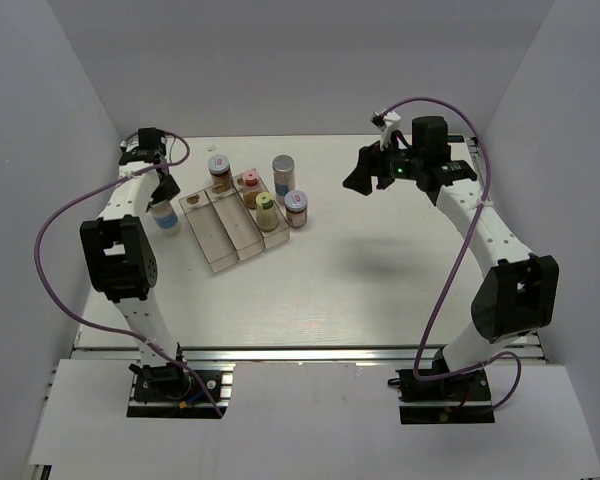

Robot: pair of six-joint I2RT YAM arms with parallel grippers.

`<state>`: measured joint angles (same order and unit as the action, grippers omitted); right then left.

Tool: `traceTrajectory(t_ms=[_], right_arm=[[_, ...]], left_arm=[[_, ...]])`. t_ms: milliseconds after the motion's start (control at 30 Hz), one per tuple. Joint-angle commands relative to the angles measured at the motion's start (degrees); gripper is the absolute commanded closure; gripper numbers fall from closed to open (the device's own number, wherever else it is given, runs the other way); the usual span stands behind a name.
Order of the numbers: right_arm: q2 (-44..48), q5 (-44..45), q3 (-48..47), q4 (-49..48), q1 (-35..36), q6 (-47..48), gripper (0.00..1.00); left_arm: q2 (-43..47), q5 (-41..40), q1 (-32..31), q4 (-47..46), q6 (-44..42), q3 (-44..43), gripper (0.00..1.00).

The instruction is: Organize the condiment bottles

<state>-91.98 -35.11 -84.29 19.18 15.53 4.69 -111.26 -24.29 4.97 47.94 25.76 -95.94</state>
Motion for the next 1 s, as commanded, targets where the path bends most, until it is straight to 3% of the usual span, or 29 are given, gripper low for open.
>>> traceTrajectory(t_ms=[0, 200, 333, 400, 433, 467, 567, 667, 967], right_arm=[[2.34, -0.57, 0.88, -1.60, -0.24, 0.06, 0.25], [2.43, -1.10, 2.11, -1.69, -0.24, -0.20, 0.27], [2.51, -2.67, 3.16, -2.30, -0.24, -0.73, 0.36], [2.34, -3.47, 3.34, -2.30, -0.15, -0.73, 0.61], [2.34, -3.82, 3.43, -2.30, -0.24, -0.91, 0.86], [2.42, -3.91, 3.52, -2.39, -0.15, -0.91, 0.98], [2.78, -3.56, 3.96, -2.74, -0.24, -1.09, 1.00], [3.21, -2.86, 4.22, -2.74, -0.24, -0.56, 1.00], [4.18, -1.45, 5.36, -2.74, -0.24, -0.03, 1.00]], left_arm=[[9.12, 1.00, -0.14, -0.31, -0.27, 1.11, 0.93], [19.41, 3.29, -0.75, -0.22, -1.33, 0.23, 1.00], [21.26, 8.44, -0.84, -0.92, -2.55, -1.35, 1.00], [21.00, 13.02, -0.84, -3.36, -3.43, -1.53, 1.00], [20.56, 15.39, -0.84, -3.99, -3.52, -1.70, 1.00], [19.08, 20.81, -0.84, -4.78, -3.52, -1.88, 1.00], [14.96, 27.95, -2.68, -6.54, -3.87, -3.63, 1.00], [11.61, 29.74, -5.14, -7.16, -4.31, -7.14, 1.00], [0.79, 24.65, -11.20, -1.46, -6.59, -17.70, 1.00]])
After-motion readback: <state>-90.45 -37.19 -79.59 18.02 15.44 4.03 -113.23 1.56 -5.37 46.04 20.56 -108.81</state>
